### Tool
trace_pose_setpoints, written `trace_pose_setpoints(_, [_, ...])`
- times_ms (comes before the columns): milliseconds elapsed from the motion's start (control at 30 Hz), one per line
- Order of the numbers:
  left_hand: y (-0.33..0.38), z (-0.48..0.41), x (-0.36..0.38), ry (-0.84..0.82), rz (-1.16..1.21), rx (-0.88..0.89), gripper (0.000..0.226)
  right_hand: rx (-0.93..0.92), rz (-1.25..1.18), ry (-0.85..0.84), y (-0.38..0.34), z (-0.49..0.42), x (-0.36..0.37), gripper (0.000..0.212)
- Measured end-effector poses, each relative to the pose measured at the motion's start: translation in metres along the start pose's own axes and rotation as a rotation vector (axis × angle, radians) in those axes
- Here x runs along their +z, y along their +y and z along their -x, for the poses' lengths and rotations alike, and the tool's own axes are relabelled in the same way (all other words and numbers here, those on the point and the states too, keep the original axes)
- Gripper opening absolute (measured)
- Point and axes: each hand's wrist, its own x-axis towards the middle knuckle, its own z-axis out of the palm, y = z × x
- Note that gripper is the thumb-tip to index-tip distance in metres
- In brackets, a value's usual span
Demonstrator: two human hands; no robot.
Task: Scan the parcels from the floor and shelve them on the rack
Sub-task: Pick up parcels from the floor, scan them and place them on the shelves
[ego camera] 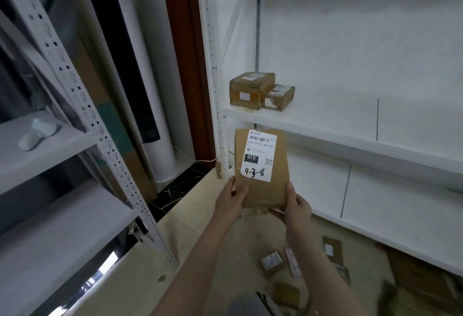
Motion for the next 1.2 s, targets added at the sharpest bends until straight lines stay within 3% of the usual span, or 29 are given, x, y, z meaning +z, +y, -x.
trace_pose_setpoints(300, [0.079,-0.171,0.064,-0.069,-0.121,0.164,0.053,-0.118,-0.122,0.124,-0.061,-0.163,0.021,0.044])
trace_pose_setpoints(600, [0.136,-0.322,0.146,-0.096,-0.137,0.188,0.048,-0.224,0.097,0.274,-0.124,-0.314,0.017,0.033])
trace_pose_setpoints(900, [0.147,-0.39,0.2,-0.121,-0.295,0.215,0.05,-0.254,0.31,0.33,-0.124,-0.381,0.006,0.04])
trace_pose_setpoints(1000, [0.14,-0.414,0.209,-0.13,-0.325,0.203,0.048,-0.262,0.35,0.331,-0.123,-0.396,0.007,0.035])
trace_pose_setpoints(1200, [0.129,-0.457,0.207,-0.146,-0.292,0.178,0.053,-0.22,0.552,0.333,-0.132,-0.433,0.022,0.035])
